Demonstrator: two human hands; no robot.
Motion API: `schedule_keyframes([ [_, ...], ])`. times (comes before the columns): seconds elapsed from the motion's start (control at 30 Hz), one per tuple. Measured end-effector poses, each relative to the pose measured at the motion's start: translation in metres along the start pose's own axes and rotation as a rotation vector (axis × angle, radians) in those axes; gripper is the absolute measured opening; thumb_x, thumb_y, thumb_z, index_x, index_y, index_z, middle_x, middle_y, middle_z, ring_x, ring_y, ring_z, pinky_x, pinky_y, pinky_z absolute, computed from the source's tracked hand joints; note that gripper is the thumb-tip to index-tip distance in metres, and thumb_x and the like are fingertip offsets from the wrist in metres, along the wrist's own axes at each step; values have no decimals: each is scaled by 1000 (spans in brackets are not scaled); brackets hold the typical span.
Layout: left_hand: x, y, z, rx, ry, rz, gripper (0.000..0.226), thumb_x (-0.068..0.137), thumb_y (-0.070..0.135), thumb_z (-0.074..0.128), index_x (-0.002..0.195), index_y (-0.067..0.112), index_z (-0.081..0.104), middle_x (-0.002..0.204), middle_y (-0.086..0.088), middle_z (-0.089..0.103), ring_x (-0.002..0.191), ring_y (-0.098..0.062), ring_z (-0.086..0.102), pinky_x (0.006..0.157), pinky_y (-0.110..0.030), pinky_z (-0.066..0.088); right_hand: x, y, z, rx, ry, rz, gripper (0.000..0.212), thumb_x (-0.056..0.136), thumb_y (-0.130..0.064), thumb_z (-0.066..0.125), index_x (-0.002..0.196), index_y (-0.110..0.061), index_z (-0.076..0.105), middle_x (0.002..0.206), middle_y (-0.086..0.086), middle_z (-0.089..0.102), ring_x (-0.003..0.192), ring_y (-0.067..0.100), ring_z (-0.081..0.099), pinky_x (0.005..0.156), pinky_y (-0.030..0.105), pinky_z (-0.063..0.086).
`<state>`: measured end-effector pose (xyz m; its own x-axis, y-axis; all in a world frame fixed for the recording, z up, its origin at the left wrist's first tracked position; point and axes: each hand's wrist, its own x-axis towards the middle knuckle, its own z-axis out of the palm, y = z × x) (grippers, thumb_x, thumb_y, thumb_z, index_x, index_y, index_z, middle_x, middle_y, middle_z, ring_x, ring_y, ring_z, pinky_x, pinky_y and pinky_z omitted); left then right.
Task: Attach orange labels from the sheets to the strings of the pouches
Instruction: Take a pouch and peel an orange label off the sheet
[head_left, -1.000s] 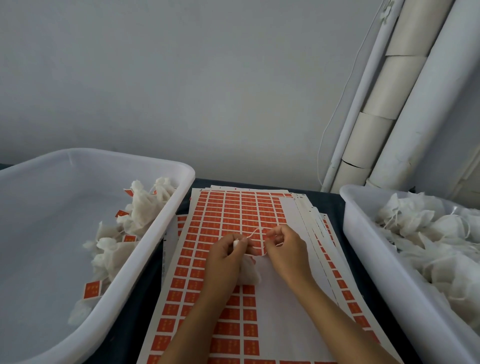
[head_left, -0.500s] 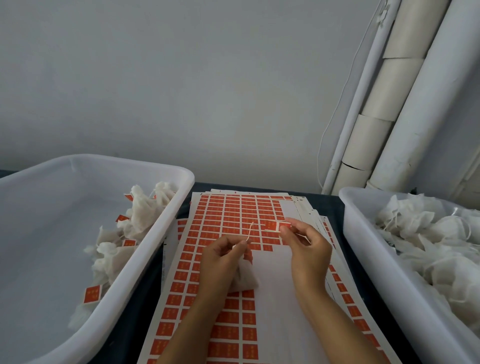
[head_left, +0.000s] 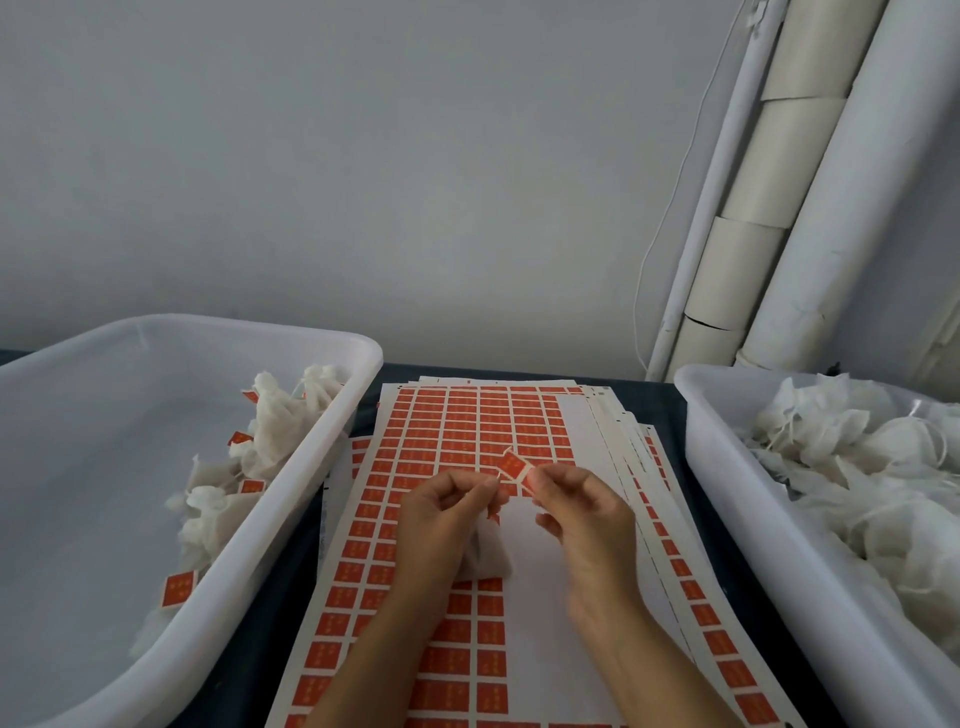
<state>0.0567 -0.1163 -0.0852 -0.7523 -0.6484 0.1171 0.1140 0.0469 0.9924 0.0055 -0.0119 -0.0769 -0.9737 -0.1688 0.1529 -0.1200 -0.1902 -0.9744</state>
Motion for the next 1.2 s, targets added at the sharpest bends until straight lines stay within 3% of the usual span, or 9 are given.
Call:
schedule_keyframes([
  [0.23, 1, -1, 1, 45, -17, 23, 17, 86, 16, 66, 70, 23, 70, 69, 13, 69, 68, 2, 61, 52, -3, 43, 3, 3, 7, -145, 0, -38, 8, 79, -24, 72, 77, -28, 65, 75, -20, 66, 74, 5, 64, 52, 6, 46],
  [0.53, 0, -1, 2, 53, -49, 40, 20, 87, 17, 65, 70, 25, 70, 69, 14, 68, 70, 4, 60, 55, -2, 43, 3, 4, 7, -153, 10, 6, 9, 80, -24, 72, 79, -28, 64, 80, -15, 67, 77, 8, 64, 50, 6, 45],
  [0.8, -1, 0, 2, -39, -92, 6, 18, 89, 13, 61, 74, 17, 71, 68, 3, 68, 56, 0, 57, 51, -5, 44, 2, 4, 8, -118, 21, 24, 7, 79, -22, 72, 79, -26, 66, 77, -16, 68, 73, 4, 65, 50, 8, 45],
  [0.93, -2, 0, 3, -37, -100, 45, 12, 82, 25, 69, 70, 21, 71, 66, 4, 68, 58, -3, 58, 54, -7, 45, 2, 4, 7, -125, 7, 11, 9, 79, -19, 72, 78, -26, 67, 73, -16, 68, 73, -4, 65, 51, 8, 46],
  [1.07, 0, -3, 2, -13, -47, 56, 13, 81, 28, 69, 71, 21, 72, 68, 4, 69, 62, -5, 60, 54, -6, 45, 3, 3, 5, -172, -38, 24, 8, 80, -22, 72, 75, -26, 65, 75, -14, 69, 73, 6, 66, 61, 14, 47],
  [1.2, 0, -3, 2, 7, -43, 37, 15, 82, 27, 69, 68, 21, 71, 68, 9, 69, 64, -1, 61, 55, -7, 45, 7, 0, -1, -256, -129, 85, 10, 85, -35, 63, 82, -26, 62, 79, -14, 68, 66, 6, 66, 52, 11, 44],
])
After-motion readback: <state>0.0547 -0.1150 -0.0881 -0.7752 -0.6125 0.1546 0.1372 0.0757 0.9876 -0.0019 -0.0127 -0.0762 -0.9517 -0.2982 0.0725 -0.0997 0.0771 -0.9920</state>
